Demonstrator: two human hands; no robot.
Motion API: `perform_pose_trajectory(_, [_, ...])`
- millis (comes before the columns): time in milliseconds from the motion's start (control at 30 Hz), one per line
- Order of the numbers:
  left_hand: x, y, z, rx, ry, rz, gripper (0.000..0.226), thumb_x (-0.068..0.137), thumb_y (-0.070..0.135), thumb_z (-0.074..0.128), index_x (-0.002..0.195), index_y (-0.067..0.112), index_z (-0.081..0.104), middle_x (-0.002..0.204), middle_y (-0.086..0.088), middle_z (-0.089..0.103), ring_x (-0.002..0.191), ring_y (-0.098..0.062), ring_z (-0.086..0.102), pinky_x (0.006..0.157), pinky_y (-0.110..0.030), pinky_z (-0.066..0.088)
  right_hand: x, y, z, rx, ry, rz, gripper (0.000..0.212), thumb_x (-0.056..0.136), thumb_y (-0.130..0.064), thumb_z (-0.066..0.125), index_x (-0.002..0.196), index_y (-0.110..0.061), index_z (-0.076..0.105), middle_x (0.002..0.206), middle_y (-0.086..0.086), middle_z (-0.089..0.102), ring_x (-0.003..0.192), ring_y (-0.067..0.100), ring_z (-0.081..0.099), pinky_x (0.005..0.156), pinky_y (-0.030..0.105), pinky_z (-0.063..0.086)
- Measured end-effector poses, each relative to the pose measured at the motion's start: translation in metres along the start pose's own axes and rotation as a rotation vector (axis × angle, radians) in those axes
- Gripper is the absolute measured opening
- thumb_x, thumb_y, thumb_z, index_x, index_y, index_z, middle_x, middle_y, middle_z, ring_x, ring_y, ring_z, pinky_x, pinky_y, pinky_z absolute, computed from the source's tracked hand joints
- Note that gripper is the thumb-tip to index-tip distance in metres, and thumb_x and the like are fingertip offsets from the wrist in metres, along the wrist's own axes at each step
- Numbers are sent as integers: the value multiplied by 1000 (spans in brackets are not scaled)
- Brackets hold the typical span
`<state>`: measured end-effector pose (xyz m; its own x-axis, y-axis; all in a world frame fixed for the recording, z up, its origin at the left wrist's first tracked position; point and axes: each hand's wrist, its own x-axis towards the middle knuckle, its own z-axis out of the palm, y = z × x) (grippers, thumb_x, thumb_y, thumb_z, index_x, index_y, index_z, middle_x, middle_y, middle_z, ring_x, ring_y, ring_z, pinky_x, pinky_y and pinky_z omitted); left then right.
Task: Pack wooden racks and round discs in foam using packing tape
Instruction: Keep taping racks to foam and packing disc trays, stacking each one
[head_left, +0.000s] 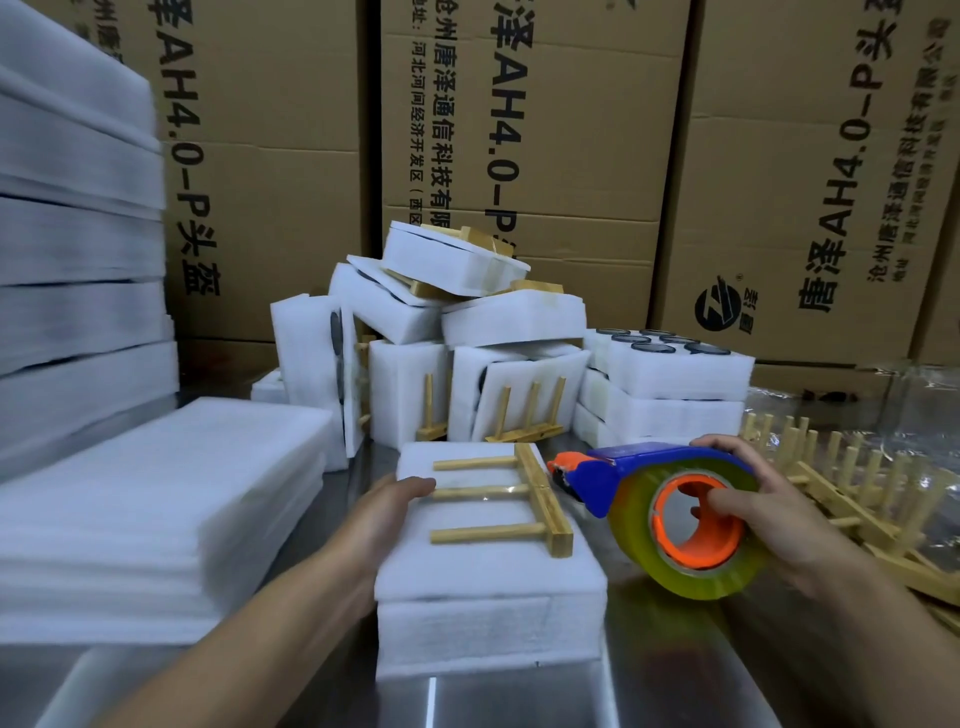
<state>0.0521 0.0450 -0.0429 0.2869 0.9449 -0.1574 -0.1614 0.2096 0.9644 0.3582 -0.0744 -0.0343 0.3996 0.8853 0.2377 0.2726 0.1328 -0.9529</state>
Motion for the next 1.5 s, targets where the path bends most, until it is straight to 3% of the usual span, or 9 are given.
perform_pose_trajectory(133, [-1,0,-3,-40,-42,-111,34,87,18,58,116,2,62,106,-24,66,78,-36,63,74,-40,51,0,1,0,1,5,3,56,81,13,55,89,-42,65,103,16,64,87,37,65,77,51,51])
perform_pose_trajectory(533, [0,-2,-4,-26,-68,-112,34,88,18,56,117,1,61,93,-19,69,72,-33,66,62,-34,52,0,2,0,-27,0,7,56,82,11,55,90,-44,64,103,14,64,89,42,64,74,53,53])
perform_pose_trajectory(633, [6,7,-3,255,14,118,57,90,15,58,142,11,36,129,-5,53,106,-28,59,82,-38,52,0,2,0,-24,-4,6,56,83,10,56,90,-45,64,104,14,63,88,40,65,71,49,53])
perform_pose_trajectory(700, [8,20,-4,605,87,426,70,92,21,57,150,22,18,155,0,21,141,-22,24,114,-41,26,1,2,0,-20,-4,5,57,83,10,56,90,-46,64,106,13,63,88,34,65,66,44,54])
perform_pose_trajectory(800, [5,38,7,929,-32,640,64,95,46,42,150,28,16,159,9,2,144,-6,-4,116,-29,4,1,3,0,-15,-5,9,57,84,9,56,90,-47,64,108,13,62,91,34,65,68,43,54])
perform_pose_trajectory(933, [3,29,46,1304,-348,484,77,90,66,24,151,22,7,159,4,0,145,-9,-5,114,-31,2,0,3,0,25,-5,3,58,83,12,54,88,-45,66,107,16,63,88,30,66,67,40,52])
perform_pose_trajectory(1233, [13,7,53,1457,-266,475,81,87,72,18,151,25,4,159,0,-6,146,-12,-5,116,-35,-1,-6,-1,-2,74,74,-20,59,80,16,55,94,-40,68,106,13,64,85,31,66,65,41,55])
perform_pose_trajectory(1400, [13,8,54,1458,-271,443,83,88,70,19,151,20,2,159,-2,-9,145,-11,-9,116,-34,-5,0,-24,-18,-62,17,-84,67,80,18,54,112,-40,68,93,0,71,63,10,65,55,28,51])
perform_pose_trajectory(1500, [14,8,54,1454,-278,434,83,88,70,20,151,19,2,158,-2,-9,145,-11,-10,115,-33,-6,0,-37,-28,-165,5,-112,66,80,19,54,112,-37,68,111,2,65,66,10,67,59,31,50])
